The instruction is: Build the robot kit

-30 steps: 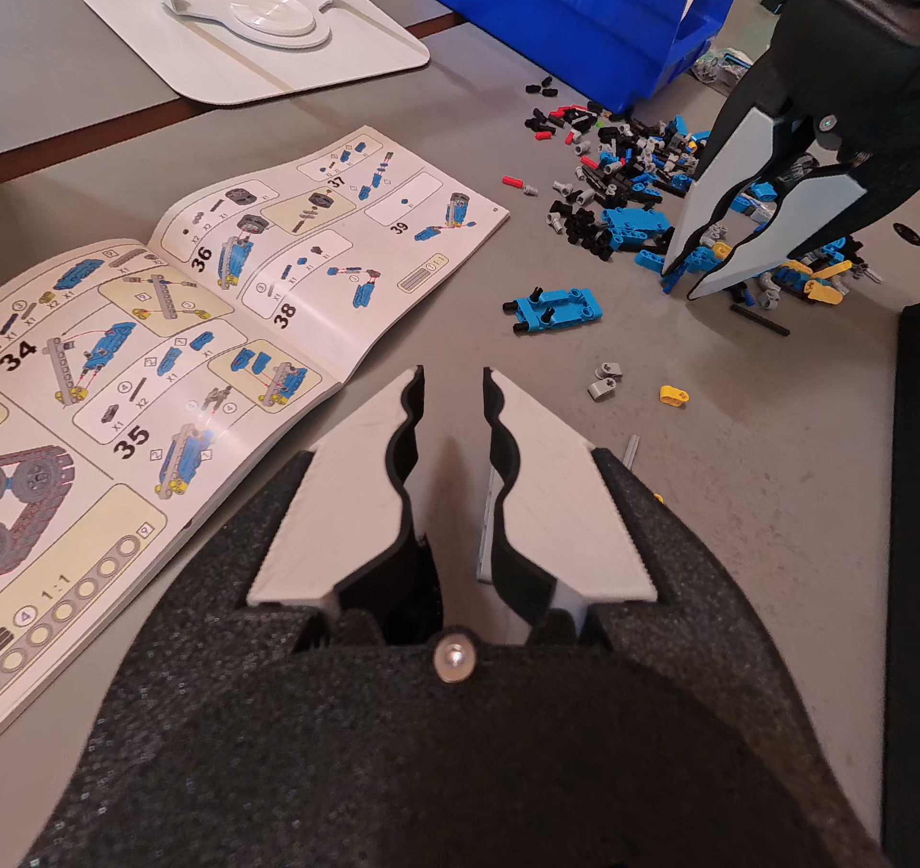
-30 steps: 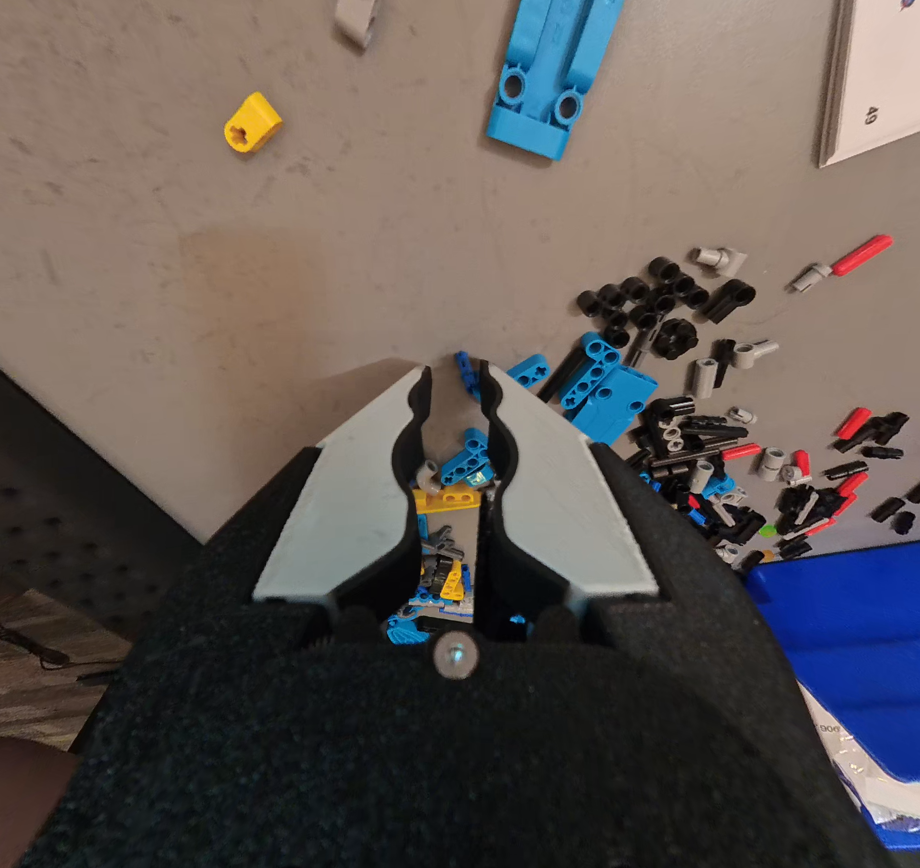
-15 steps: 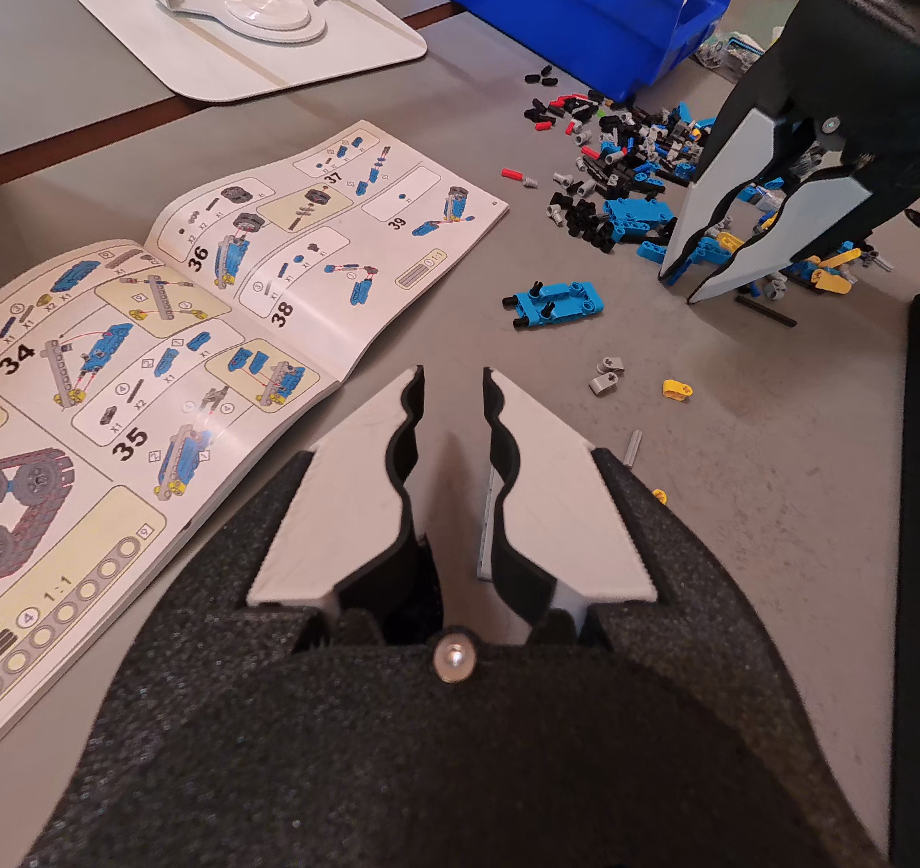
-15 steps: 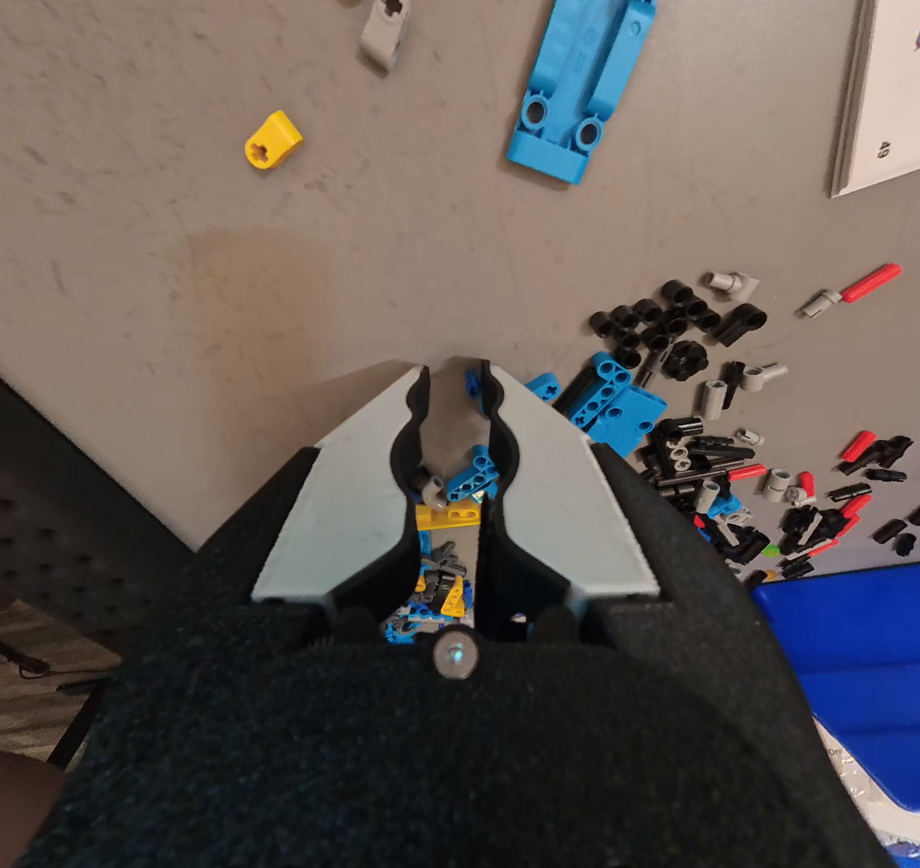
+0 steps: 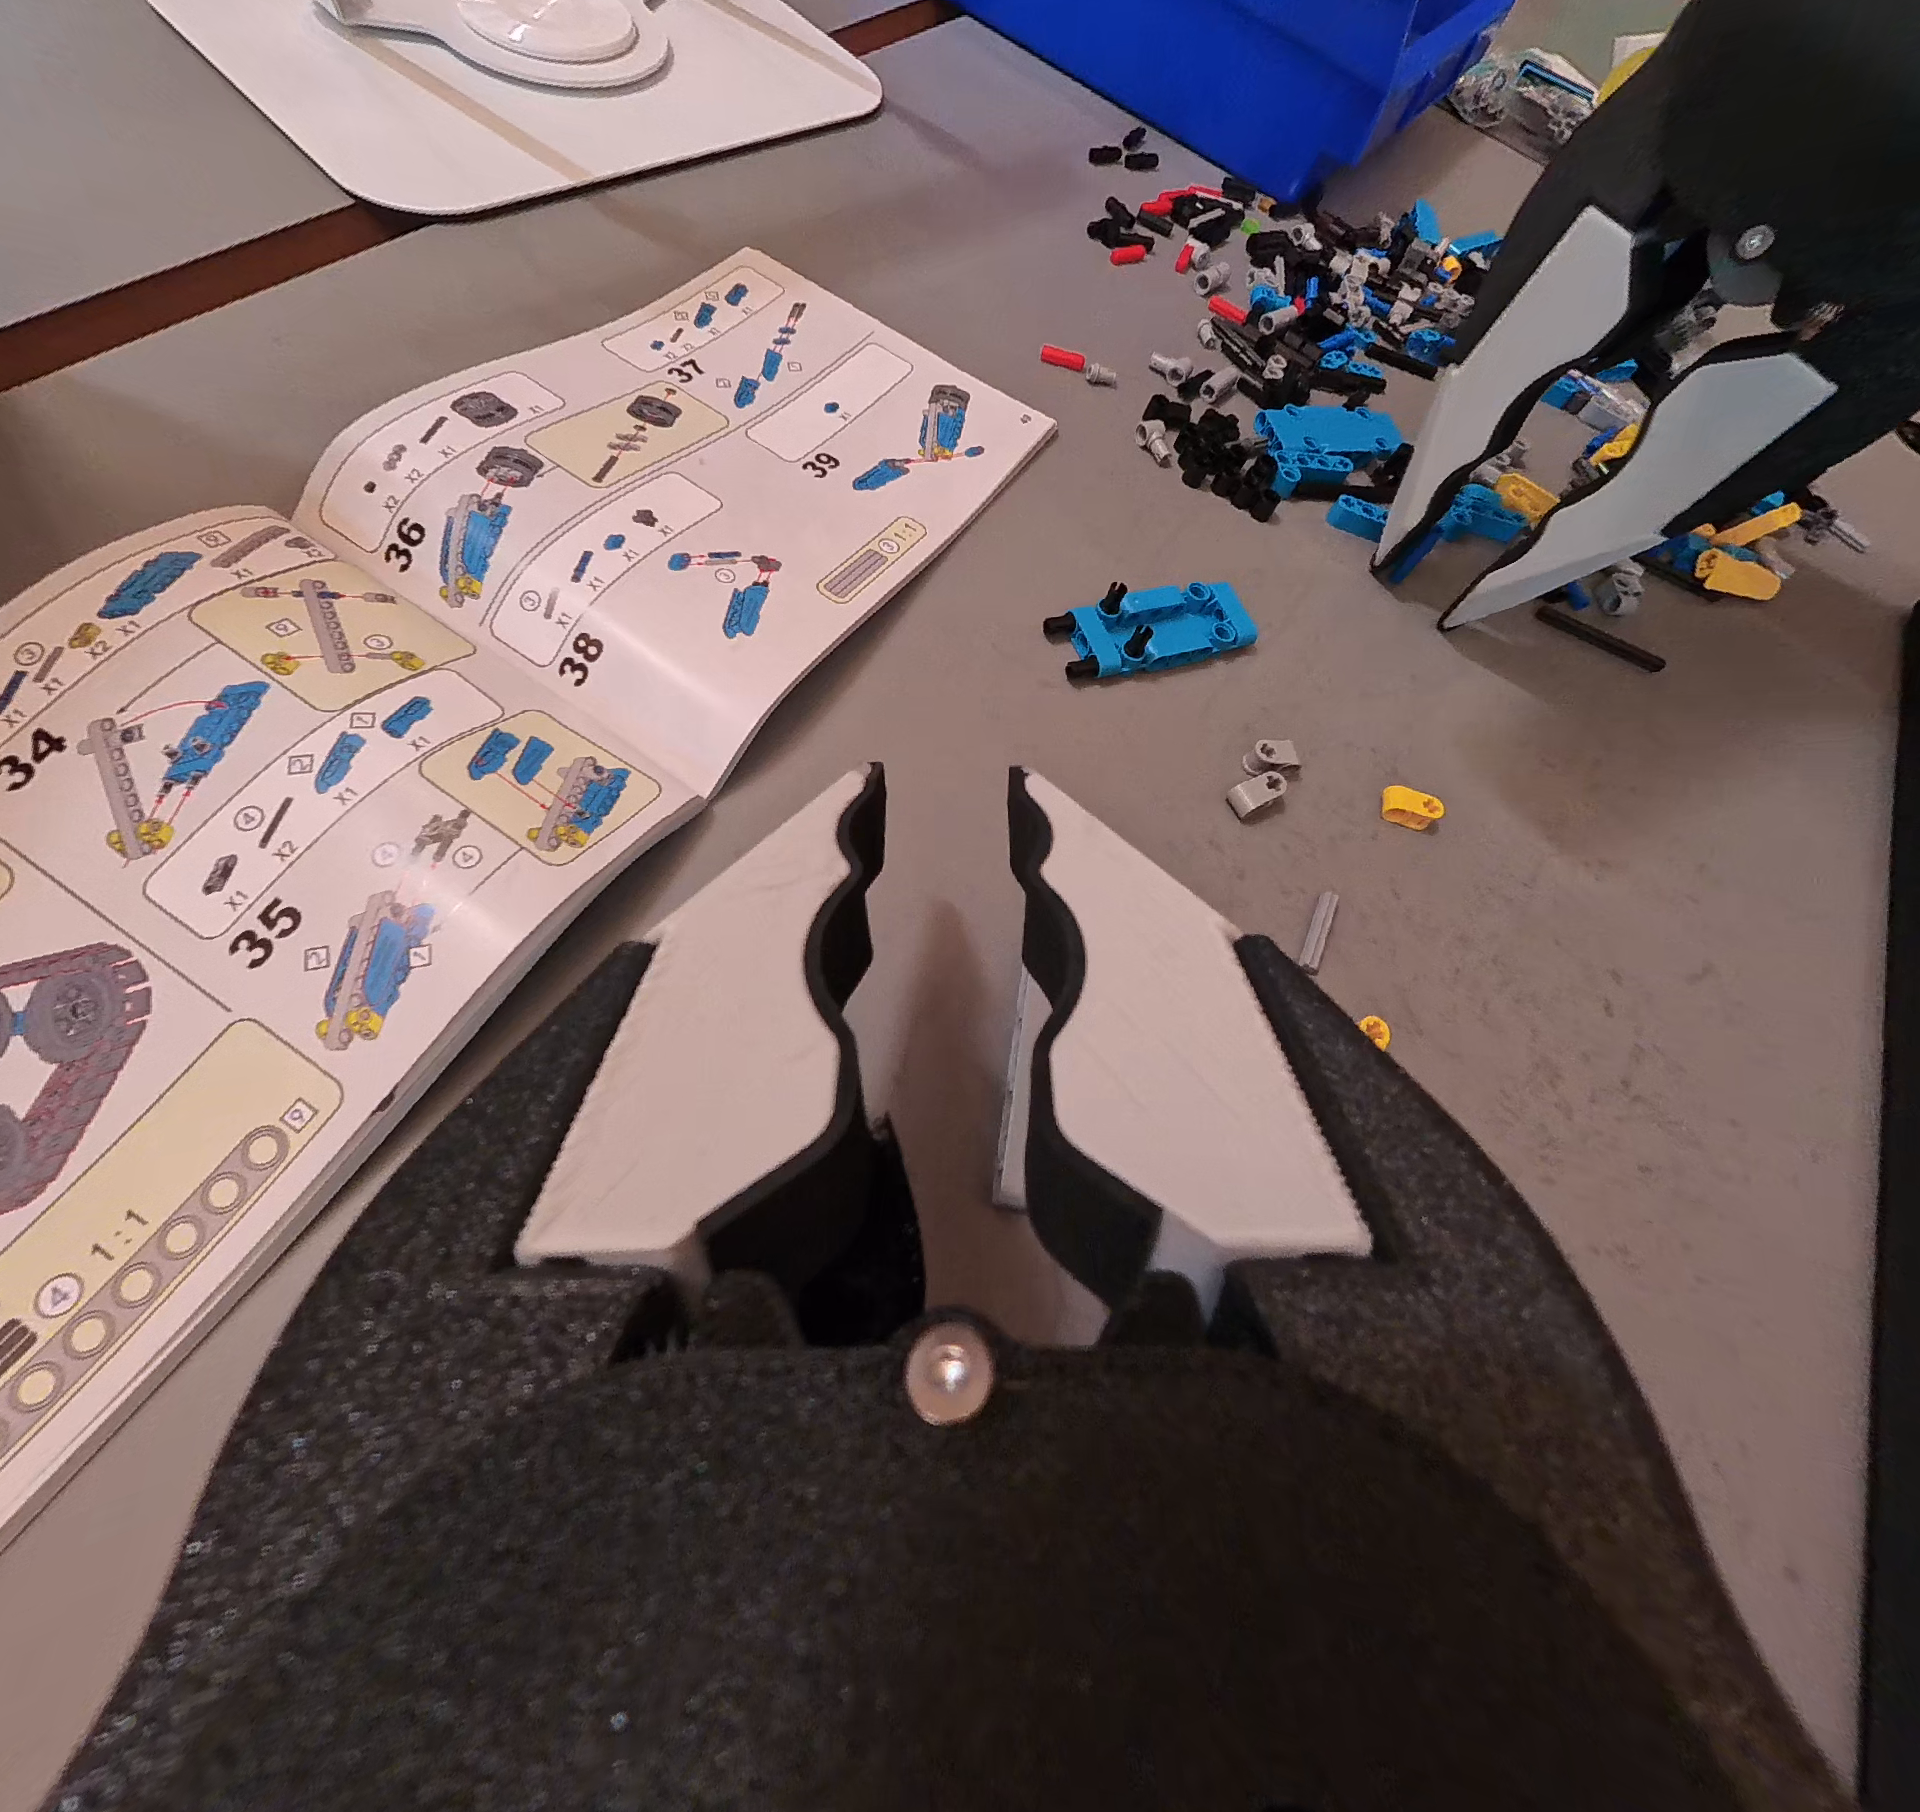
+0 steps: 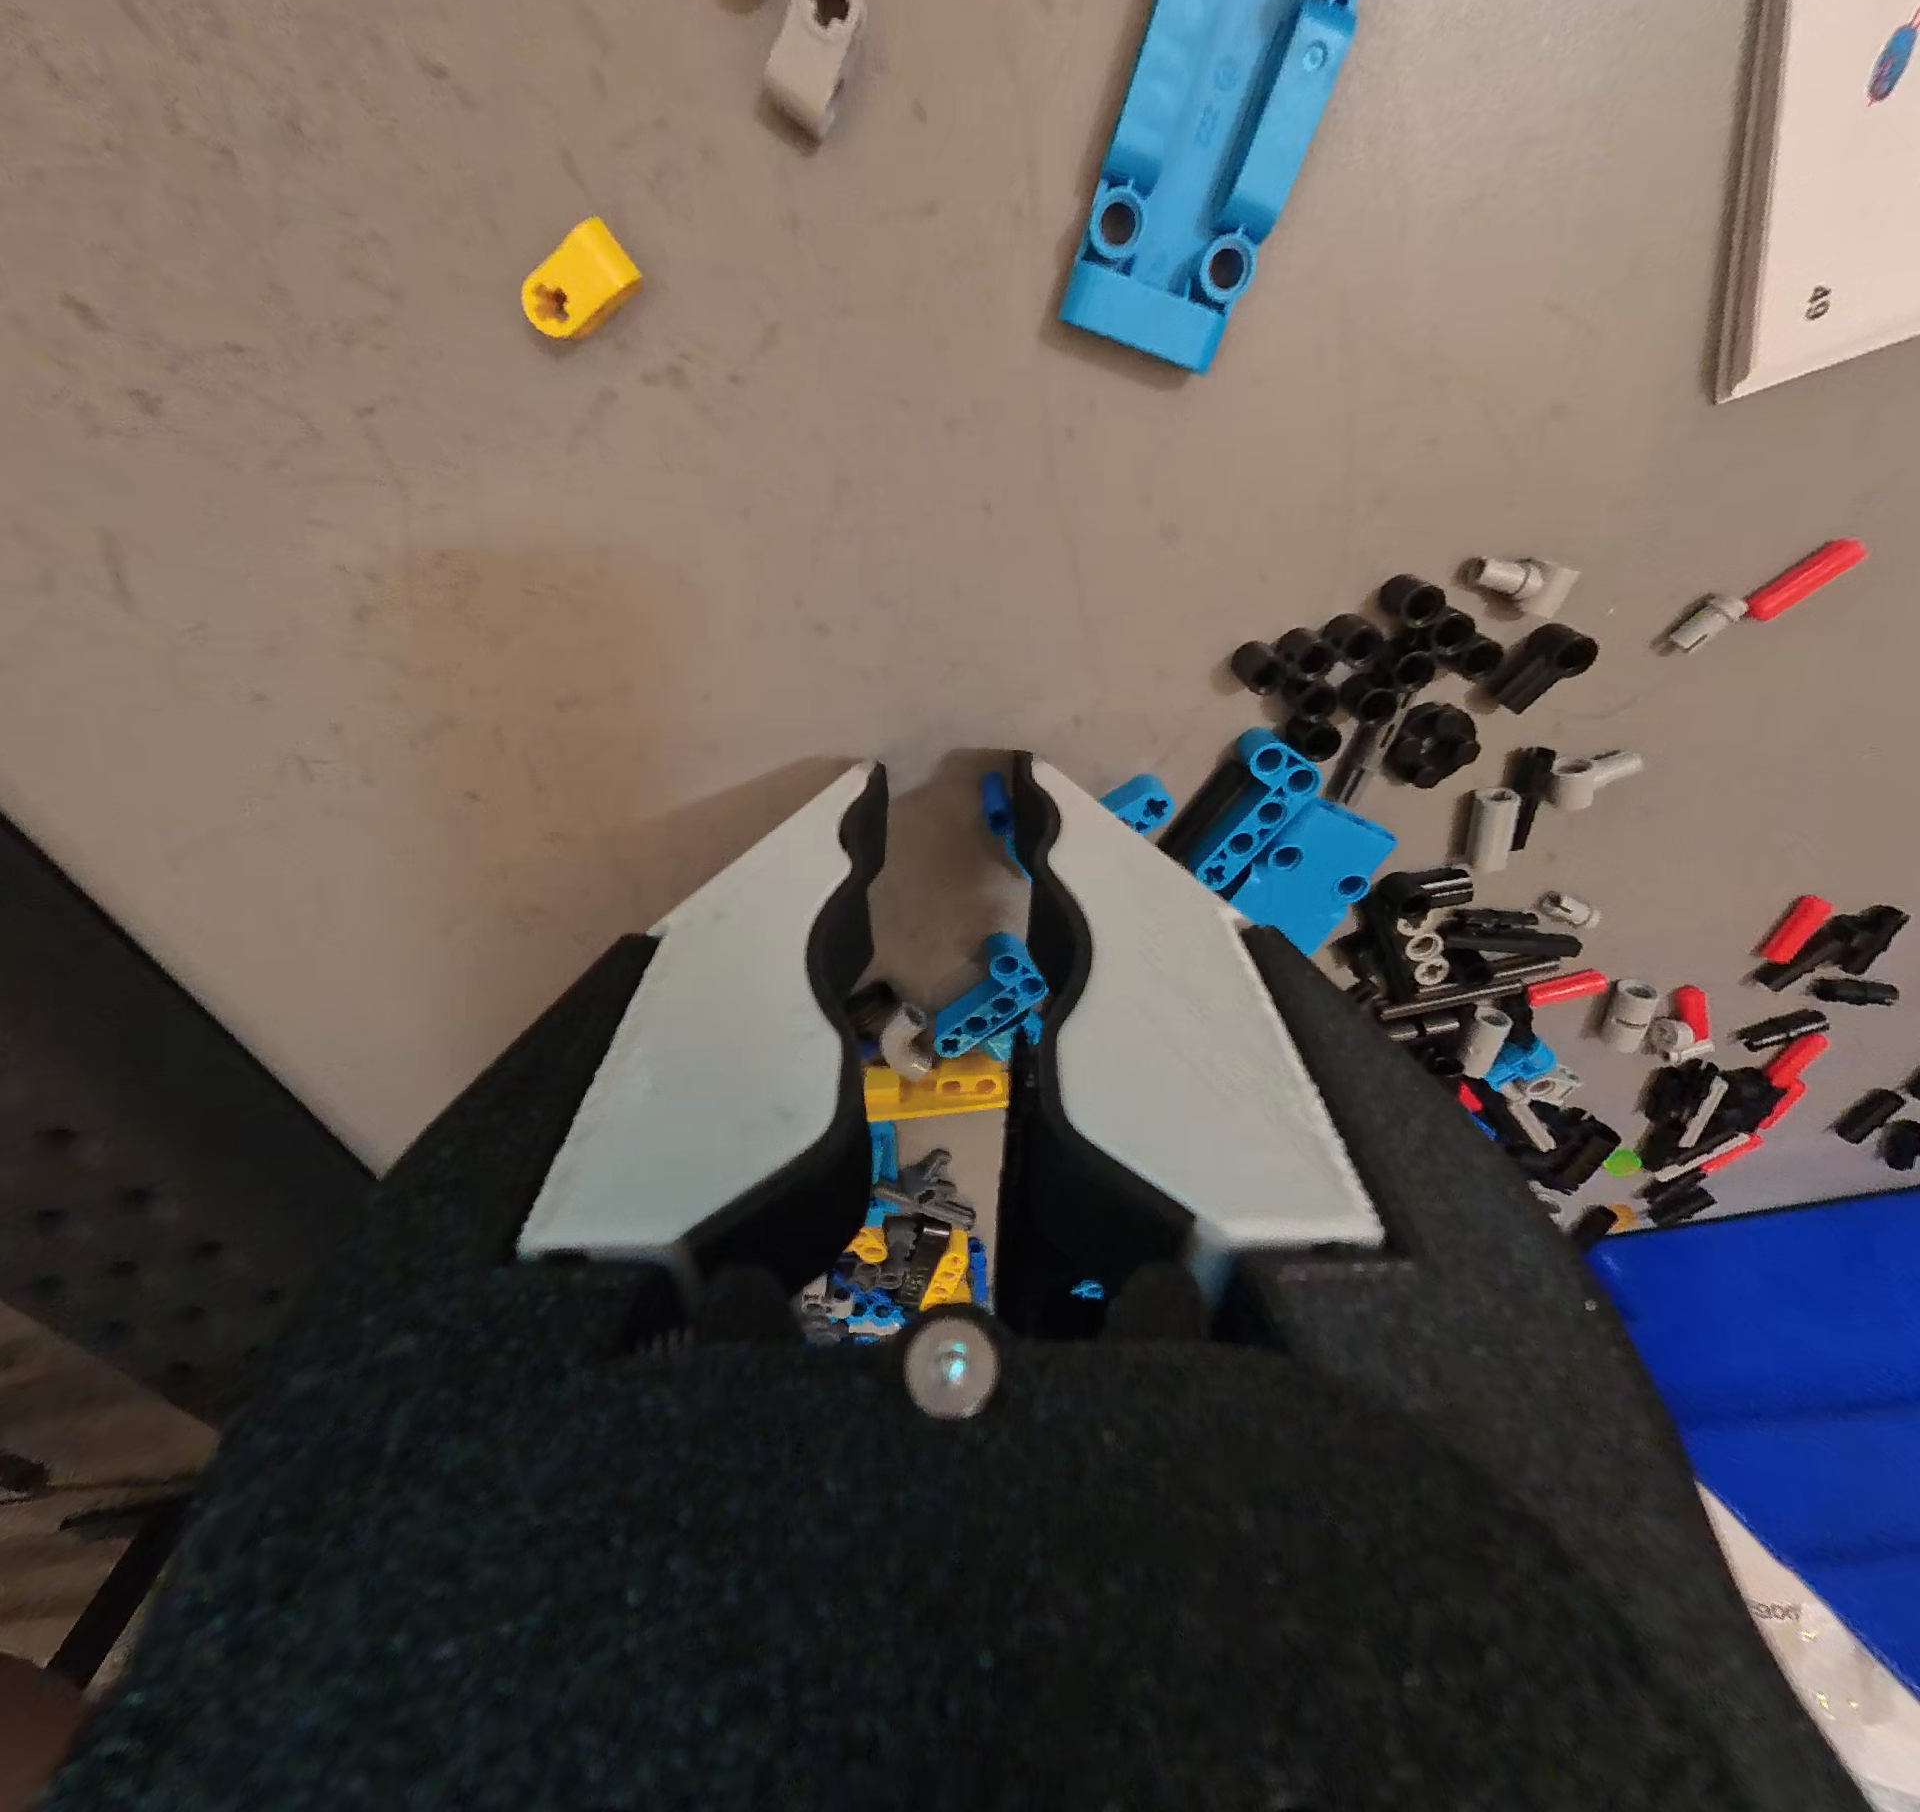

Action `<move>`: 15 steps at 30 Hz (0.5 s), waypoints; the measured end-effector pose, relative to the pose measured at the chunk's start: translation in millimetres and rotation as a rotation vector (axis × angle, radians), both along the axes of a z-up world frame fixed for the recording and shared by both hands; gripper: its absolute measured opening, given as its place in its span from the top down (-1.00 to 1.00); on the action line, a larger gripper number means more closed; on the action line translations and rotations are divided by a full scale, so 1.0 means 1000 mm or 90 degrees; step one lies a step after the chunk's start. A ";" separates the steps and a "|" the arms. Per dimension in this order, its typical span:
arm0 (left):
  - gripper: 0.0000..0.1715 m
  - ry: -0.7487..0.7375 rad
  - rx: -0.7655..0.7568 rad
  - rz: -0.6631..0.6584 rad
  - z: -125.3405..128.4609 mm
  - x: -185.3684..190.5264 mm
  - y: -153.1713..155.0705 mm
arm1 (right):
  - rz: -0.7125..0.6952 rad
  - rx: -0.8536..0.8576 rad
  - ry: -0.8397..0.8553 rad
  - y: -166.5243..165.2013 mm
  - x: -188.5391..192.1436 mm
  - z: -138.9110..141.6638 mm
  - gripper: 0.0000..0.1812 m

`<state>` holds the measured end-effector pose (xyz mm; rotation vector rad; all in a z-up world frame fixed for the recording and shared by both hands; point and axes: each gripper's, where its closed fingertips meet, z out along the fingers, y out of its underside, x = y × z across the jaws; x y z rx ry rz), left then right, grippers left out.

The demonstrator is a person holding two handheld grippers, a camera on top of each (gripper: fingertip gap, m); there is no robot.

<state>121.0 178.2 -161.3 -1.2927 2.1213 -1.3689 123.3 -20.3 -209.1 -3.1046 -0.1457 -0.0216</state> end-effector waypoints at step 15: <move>0.73 0.002 0.010 -0.004 -0.003 -0.001 -0.001 | 0.024 0.036 -0.038 0.001 0.003 0.000 0.72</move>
